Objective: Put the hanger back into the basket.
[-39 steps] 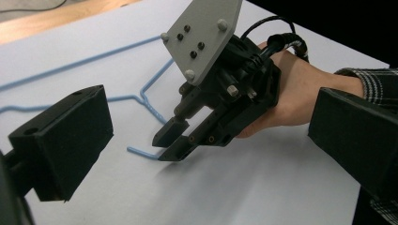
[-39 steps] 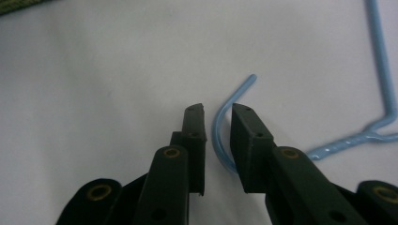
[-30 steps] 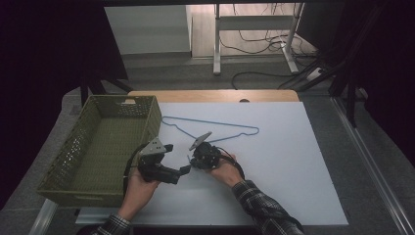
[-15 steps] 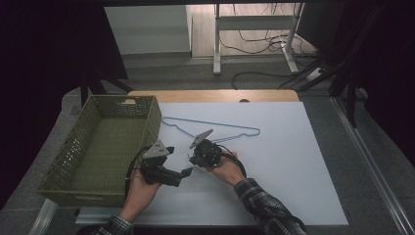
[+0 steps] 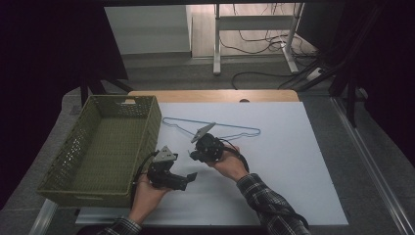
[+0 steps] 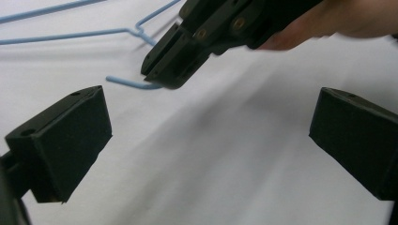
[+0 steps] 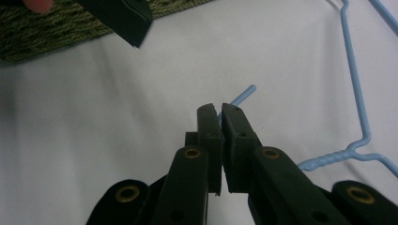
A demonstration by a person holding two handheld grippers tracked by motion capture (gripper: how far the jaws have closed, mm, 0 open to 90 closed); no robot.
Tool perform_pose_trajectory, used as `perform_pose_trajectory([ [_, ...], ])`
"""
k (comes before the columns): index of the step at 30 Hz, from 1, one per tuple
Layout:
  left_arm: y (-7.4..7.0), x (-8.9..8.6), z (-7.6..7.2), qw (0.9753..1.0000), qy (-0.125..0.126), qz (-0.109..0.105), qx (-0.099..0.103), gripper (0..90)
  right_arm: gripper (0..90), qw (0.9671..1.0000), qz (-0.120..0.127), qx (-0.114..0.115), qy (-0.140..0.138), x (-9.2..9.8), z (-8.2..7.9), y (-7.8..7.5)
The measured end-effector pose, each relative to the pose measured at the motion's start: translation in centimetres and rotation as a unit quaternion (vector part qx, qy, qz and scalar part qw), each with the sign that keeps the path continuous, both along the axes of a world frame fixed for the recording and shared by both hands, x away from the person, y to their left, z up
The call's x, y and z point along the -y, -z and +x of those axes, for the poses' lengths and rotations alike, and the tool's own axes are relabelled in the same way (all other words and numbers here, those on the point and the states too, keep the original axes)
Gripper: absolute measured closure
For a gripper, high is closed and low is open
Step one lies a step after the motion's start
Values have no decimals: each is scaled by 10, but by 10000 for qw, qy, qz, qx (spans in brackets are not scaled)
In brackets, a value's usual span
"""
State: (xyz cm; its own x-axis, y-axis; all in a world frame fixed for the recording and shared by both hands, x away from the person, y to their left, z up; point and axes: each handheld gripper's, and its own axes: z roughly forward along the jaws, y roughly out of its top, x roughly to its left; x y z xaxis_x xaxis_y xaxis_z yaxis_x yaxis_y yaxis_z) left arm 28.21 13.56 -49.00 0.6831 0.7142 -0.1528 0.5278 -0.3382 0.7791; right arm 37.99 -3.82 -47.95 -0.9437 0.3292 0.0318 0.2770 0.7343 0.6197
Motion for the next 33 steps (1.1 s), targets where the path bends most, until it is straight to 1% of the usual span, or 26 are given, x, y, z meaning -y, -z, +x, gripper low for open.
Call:
perform_pose_trajectory([
  [1, 1, 3, 1, 9998, -129, 117, -27, 29, 871, 10000, 1, -2, -1, 0, 0, -1],
  [2, 4, 5, 1, 9996, -207, 208, 3, 74, 871, 10000, -1, -2, -4, 0, 0, -1],
  [3, 7, 7, 2, 9989, -386, 279, 55, 361, 871, 10000, -13, -19, -5, -1, 0, -1],
  [4, 9, 6, 3, 9985, -488, 249, 35, 361, 871, 10000, -13, -19, -5, -1, 0, -1],
  [5, 14, 5, 7, 9983, -554, 150, -55, 470, 871, 10000, -32, -22, -8, -1, 0, -2],
  [6, 19, 5, 12, 9974, -673, 134, -212, 616, 871, 10000, -36, -20, -17, -2, 1, -2],
  [7, 25, 4, 17, 9966, -750, 67, -349, 706, 871, 10000, -56, -11, -19, -2, 1, -2],
  [8, 33, 3, 25, 9958, -763, -70, -506, 791, 870, 10000, -61, 1, -21, -2, 0, -3],
  [9, 42, 4, 32, 9938, -886, -176, -644, 891, 871, 10000, -61, 12, -22, -3, 0, -5],
  [10, 42, 4, 32, 9938, -886, -176, -644, 894, 871, 10000, -61, 12, -22, -3, 0, -5],
  [11, 49, 7, 35, 9930, -890, -246, -734, 896, 870, 10000, -55, 45, -27, -3, 0, -7],
  [12, 49, 7, 35, 9930, -890, -246, -734, 896, 870, 10000, -55, 45, -27, -3, 0, -7],
  [13, 50, 10, 35, 9939, -866, -57, -686, 896, 871, 10000, -32, 61, -25, -2, 1, -9],
  [14, 52, 13, 35, 9943, -860, 64, -624, 896, 871, 10000, -32, 61, -25, -2, 1, -9],
  [15, 53, 14, 36, 9946, -841, 79, -597, 896, 870, 10000, -7, 56, -18, -2, 1, -11],
  [17, 55, 14, 38, 9944, -905, 44, -536, 896, 870, 10000, 1, 44, -13, -1, 1, -11],
  [19, 54, 13, 40, 9949, -889, -100, -459, 896, 870, 10000, -4, 39, -11, -2, 1, -10],
  [20, 52, 14, 40, 9951, -887, -74, -424, 896, 870, 10000, -4, 39, -11, -2, 1, -10],
  [21, 51, 14, 42, 9953, -861, -79, -435, 896, 870, 10000, -6, 30, -6, -2, 1, -10],
  [24, 46, 16, 43, 9958, -835, -92, -371, 896, 870, 10000, -10, 43, -28, -2, 0, -9],
  [25, 45, 16, 44, 9961, -801, -63, -368, 896, 870, 10000, -5, 43, -32, -2, 1, -9],
  [27, 42, 17, 45, 9966, -775, -25, -292, 896, 870, 10000, 17, 30, -32, -2, 1, -10],
  [30, 41, 20, 45, 9969, -740, 12, -262, 896, 870, 10000, 25, 22, -37, -3, 0, -9],
  [33, 42, 20, 45, 9969, -749, -18, -245, 895, 869, 10000, 36, 1, -39, -2, 1, -10],
])
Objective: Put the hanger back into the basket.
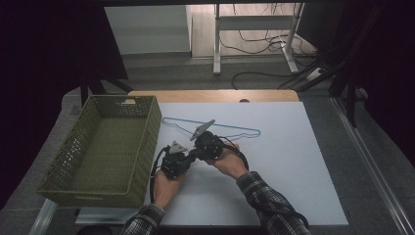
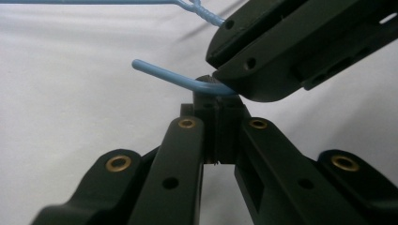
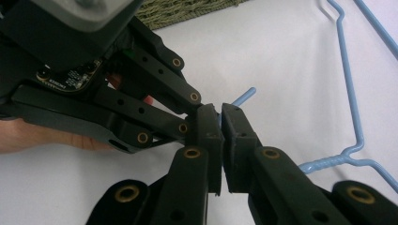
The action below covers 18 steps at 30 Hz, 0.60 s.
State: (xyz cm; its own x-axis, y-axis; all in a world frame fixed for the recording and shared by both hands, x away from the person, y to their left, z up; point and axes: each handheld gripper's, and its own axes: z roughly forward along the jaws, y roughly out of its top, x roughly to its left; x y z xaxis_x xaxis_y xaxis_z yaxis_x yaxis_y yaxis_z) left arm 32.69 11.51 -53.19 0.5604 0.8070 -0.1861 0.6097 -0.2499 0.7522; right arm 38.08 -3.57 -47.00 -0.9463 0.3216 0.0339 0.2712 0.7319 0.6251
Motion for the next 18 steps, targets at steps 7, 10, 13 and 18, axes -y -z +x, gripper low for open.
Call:
perform_pose_trajectory([
  [7, -1, 1, 0, 10000, 10, -78, 24, 895, 762, 9993, 286, 57, 215, 15, 7, -16],
  [10, -1, 0, 0, 10000, 16, -84, 23, 895, 721, 9987, 243, 166, 424, 30, 15, -24],
  [13, -2, 0, 1, 9999, 43, -91, 20, 895, 674, 9973, 145, 269, 672, 48, 25, -24],
  [18, -5, 0, 2, 9999, 56, -99, 34, 894, 590, 9939, -95, 527, 966, 68, 39, -8],
])
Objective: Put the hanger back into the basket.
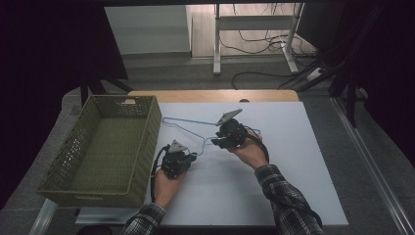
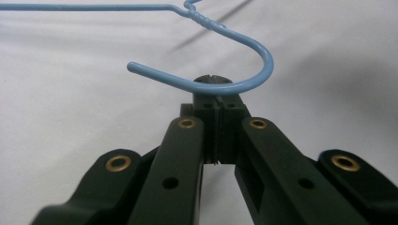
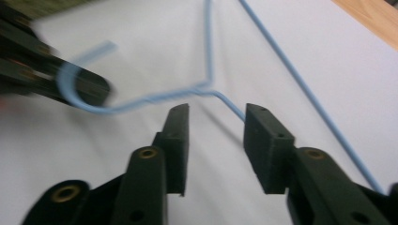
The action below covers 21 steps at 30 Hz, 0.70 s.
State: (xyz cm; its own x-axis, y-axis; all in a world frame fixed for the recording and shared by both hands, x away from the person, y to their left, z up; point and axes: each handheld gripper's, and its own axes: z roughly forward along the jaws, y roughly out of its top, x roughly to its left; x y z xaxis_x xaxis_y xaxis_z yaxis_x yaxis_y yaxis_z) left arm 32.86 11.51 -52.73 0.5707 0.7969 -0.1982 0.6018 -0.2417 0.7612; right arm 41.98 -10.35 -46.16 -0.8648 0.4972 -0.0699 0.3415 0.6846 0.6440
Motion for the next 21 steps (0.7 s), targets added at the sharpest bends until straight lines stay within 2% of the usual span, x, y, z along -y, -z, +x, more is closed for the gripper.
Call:
perform_pose_trajectory([
  [3, -2, 0, 0, 10000, -9, -52, 0, 894, 522, 9996, -167, 224, 70, 4, 9, 14],
  [6, -3, 1, -1, 10000, 12, -75, 7, 893, 504, 9995, -180, 249, 31, 4, 14, 20],
  [9, -5, 2, -1, 9999, 23, -106, 4, 892, 475, 9989, -265, 375, 0, -2, 20, 29],
  [17, -6, 1, -1, 9999, 48, -141, 3, 887, 463, 9970, -503, 571, -135, -13, 27, 40],
  [21, -7, 1, -1, 9998, 59, -170, 11, 885, 469, 9967, -503, 607, -191, -17, 29, 42],
])
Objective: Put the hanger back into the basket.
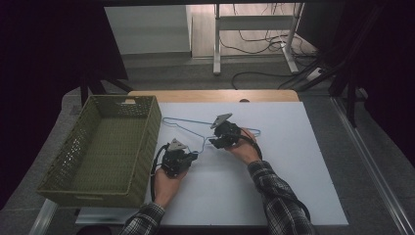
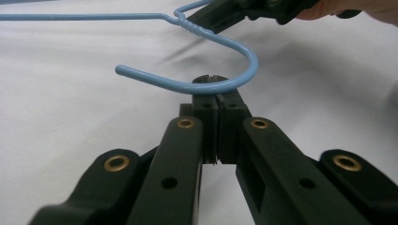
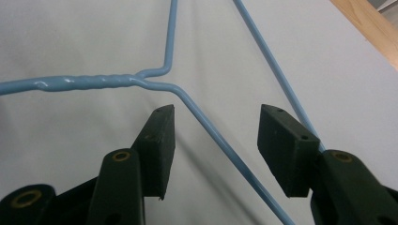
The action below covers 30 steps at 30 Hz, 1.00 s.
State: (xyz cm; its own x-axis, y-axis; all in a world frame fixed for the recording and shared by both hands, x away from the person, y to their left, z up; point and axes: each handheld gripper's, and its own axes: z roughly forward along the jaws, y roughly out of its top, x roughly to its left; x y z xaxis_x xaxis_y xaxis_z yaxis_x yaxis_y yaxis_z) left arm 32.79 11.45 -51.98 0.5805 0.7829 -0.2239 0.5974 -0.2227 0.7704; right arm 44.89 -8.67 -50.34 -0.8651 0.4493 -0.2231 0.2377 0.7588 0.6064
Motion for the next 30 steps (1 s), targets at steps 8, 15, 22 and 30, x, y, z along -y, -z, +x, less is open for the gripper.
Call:
perform_pose_trajectory([
  [8, -3, 0, -1, 10000, 30, -43, 8, 883, 509, 9998, -151, 56, -103, -8, 5, 8],
  [15, -2, 0, 0, 9999, 46, -94, -22, 878, 632, 9992, -279, 205, -184, -12, 8, 14],
  [22, -2, -4, -1, 9999, -28, -118, -21, 854, 745, 9964, -424, 607, -417, -14, 4, 9],
  [30, -4, -8, -1, 9998, -91, -163, 12, 849, 867, 9957, 155, 854, -320, -9, -3, -28],
])
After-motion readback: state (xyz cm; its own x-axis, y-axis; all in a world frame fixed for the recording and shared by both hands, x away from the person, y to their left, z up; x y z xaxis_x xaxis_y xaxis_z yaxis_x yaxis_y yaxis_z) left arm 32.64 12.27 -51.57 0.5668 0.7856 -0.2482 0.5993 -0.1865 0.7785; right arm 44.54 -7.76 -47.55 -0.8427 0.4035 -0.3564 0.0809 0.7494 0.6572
